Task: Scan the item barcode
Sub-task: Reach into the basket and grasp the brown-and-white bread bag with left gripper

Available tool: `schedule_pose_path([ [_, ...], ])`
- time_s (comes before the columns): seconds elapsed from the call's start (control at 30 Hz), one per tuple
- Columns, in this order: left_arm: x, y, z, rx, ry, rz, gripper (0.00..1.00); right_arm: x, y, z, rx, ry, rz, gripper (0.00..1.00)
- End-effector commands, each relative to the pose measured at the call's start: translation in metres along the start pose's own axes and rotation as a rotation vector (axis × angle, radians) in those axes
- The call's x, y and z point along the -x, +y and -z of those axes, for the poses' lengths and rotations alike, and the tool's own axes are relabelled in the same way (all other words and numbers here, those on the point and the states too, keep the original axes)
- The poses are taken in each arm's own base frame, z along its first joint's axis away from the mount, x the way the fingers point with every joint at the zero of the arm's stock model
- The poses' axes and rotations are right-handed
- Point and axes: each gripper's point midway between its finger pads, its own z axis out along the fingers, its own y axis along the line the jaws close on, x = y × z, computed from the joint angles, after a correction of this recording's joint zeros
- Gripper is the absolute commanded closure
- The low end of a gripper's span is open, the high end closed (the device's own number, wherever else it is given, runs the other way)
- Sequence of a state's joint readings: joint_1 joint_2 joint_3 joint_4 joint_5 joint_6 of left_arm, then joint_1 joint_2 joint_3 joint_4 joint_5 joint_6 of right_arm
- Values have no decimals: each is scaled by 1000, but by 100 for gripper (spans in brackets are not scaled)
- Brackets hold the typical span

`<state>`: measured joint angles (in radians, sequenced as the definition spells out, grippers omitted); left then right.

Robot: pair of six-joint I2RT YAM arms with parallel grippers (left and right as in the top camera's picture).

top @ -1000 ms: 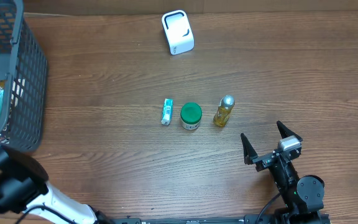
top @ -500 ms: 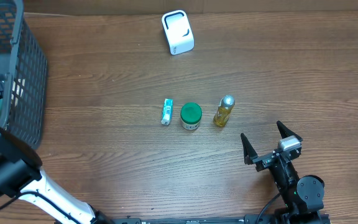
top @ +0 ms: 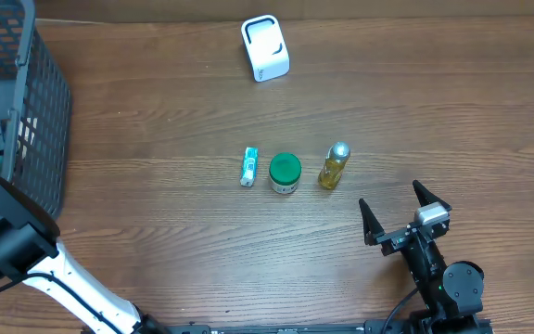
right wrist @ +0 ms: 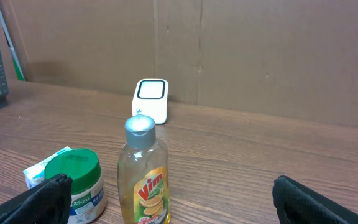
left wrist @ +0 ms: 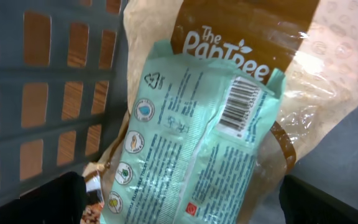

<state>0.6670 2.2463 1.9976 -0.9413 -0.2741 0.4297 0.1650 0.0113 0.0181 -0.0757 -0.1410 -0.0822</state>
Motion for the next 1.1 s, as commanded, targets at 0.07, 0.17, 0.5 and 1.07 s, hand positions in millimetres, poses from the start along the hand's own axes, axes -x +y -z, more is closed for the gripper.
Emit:
schedule_pose_path([
  [0.07, -6, -15, -22, -14, 50, -94, 0, -2, -2, 0, -13, 0, 3, 0],
  [0.17, -15, -24, -35, -35, 91, -115, 0, -2, -2, 0, -13, 0, 3, 0],
  [0.5, -36, -31, -68, -11, 195, -133, 21, -2, -2, 0, -13, 0, 3, 0],
  [1.07, 19, -20, -10, -40, 30, 128, 78, -2, -2, 0, -13, 0, 3, 0],
])
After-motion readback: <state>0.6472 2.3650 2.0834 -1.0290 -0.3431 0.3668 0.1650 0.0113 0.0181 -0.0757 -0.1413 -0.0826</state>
